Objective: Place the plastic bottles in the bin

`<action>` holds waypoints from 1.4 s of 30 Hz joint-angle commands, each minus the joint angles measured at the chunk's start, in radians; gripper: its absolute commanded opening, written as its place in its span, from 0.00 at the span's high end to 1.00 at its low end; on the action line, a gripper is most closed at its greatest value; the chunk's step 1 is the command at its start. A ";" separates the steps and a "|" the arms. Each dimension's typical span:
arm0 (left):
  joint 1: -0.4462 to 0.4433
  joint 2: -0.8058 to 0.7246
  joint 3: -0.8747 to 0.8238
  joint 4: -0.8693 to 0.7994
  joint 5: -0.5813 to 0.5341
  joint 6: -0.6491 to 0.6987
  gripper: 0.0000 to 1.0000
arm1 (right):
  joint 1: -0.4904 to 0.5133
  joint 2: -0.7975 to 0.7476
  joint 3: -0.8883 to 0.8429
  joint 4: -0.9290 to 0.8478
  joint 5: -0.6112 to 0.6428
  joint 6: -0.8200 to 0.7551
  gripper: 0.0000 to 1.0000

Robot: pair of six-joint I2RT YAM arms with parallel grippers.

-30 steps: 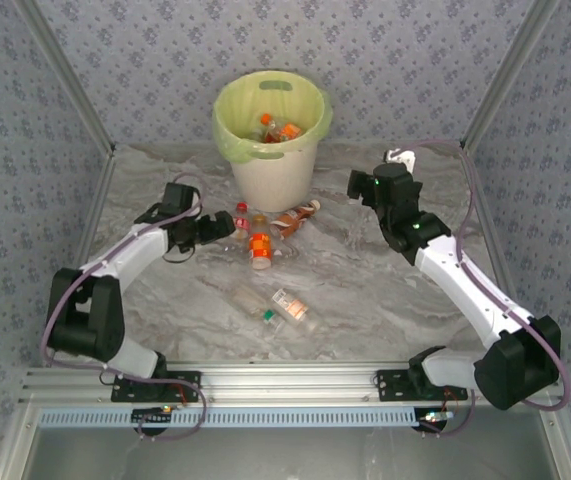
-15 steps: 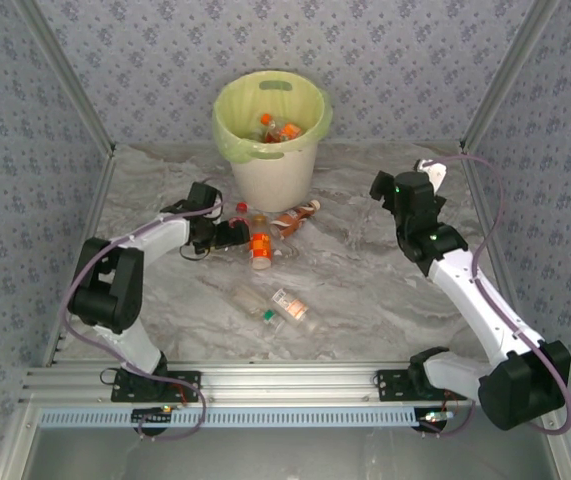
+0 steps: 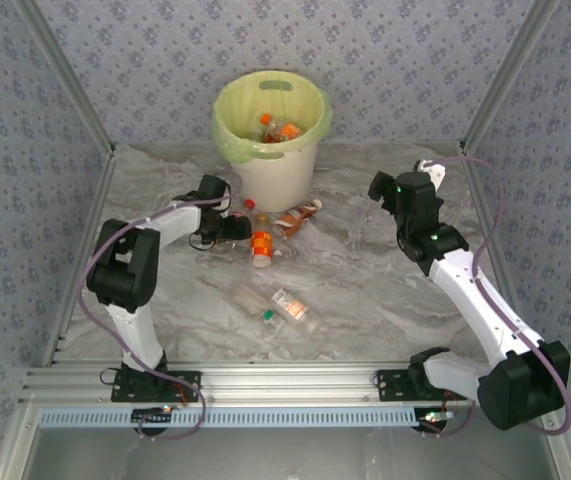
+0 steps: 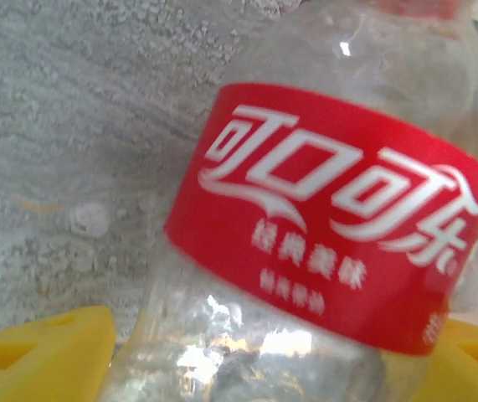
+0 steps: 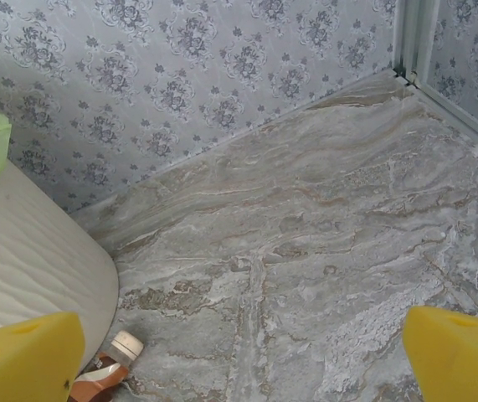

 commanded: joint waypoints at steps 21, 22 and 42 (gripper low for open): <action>-0.007 -0.195 -0.182 0.095 -0.048 0.107 0.53 | 0.009 0.014 -0.022 0.113 -0.207 -0.084 0.00; -0.007 -0.215 -0.193 0.097 -0.050 0.107 0.54 | 0.011 0.019 -0.021 0.119 -0.210 -0.088 0.00; 0.016 -0.595 -0.174 0.025 -0.415 -0.011 0.64 | 0.089 0.075 0.013 0.170 -0.219 -0.163 0.00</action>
